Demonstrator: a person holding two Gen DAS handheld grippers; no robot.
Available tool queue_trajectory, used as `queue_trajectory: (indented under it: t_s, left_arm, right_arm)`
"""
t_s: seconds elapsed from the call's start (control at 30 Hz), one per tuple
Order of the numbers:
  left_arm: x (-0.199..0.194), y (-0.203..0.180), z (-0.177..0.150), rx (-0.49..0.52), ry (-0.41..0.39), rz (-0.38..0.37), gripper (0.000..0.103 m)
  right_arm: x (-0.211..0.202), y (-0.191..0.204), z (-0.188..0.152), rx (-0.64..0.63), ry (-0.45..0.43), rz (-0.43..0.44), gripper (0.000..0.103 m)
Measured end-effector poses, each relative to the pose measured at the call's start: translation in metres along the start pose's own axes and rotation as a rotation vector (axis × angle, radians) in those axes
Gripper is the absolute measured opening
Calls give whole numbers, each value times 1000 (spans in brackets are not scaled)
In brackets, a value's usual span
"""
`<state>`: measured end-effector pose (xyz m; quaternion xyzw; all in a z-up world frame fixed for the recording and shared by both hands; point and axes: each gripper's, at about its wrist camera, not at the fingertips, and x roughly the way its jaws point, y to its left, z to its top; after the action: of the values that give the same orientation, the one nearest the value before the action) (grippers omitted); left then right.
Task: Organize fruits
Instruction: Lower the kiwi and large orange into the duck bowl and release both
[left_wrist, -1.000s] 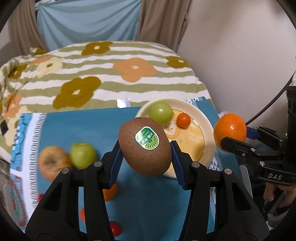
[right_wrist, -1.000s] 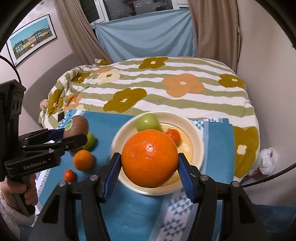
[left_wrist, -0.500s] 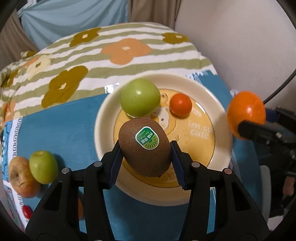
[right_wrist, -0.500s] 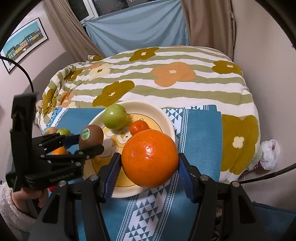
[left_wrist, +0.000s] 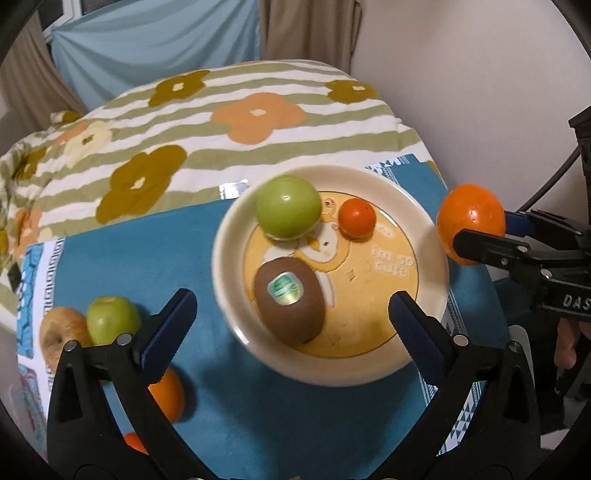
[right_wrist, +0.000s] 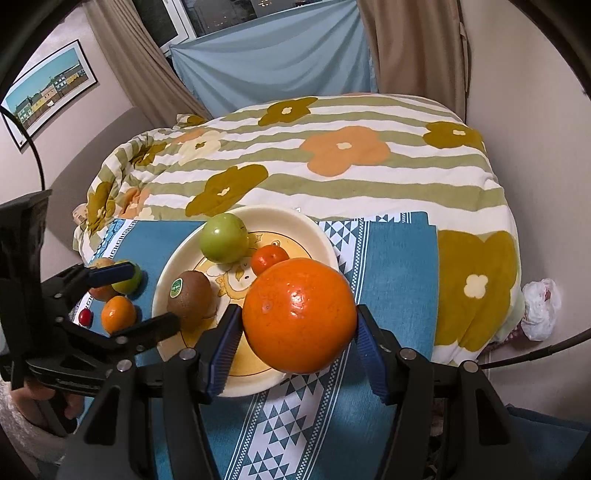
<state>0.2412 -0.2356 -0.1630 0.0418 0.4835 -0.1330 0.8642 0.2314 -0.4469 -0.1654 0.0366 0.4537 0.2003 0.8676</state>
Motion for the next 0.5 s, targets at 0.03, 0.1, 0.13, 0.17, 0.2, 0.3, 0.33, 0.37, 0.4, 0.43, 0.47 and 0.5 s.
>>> queue_trajectory:
  t_s: [0.03, 0.1, 0.13, 0.17, 0.2, 0.3, 0.33, 0.37, 0.4, 0.43, 0.47, 0.5]
  left_arm:
    - [-2, 2, -1, -6, 0, 3, 103]
    - [-9, 7, -4, -19, -5, 11, 103]
    - [-12, 9, -5, -26, -8, 15, 103]
    - [-15, 12, -5, -33, -11, 19, 103]
    - [-19, 15, -6, -44, -14, 23, 103]
    - [-29, 23, -10, -72, -25, 34, 103]
    - [-32, 25, -10, -80, -27, 37, 103]
    - [-35, 28, -12, -87, -30, 39, 103]
    - [-37, 32, -14, -96, -33, 44, 103]
    - [-39, 34, -15, -102, -34, 47, 103]
    - [-40, 36, -16, -107, -33, 49, 103]
    - [-40, 38, -18, -114, -30, 51, 103]
  right_arm:
    - [1, 0, 0, -4, 0, 1, 56]
    - [3, 3, 1, -14, 3, 6, 56]
    - [5, 4, 2, -22, 4, 8, 56]
    - [7, 6, 2, -31, 8, 12, 56]
    - [9, 9, 2, -41, 12, 16, 56]
    - [16, 14, 3, -66, 25, 24, 56]
    - [20, 17, 3, -85, 31, 23, 56]
    - [23, 19, 3, -101, 36, 19, 56]
    - [28, 23, 3, -122, 42, 11, 56]
    - [31, 25, 2, -133, 47, 8, 56]
    - [34, 27, 1, -143, 51, 8, 56]
    - [39, 29, 0, -152, 57, 9, 56]
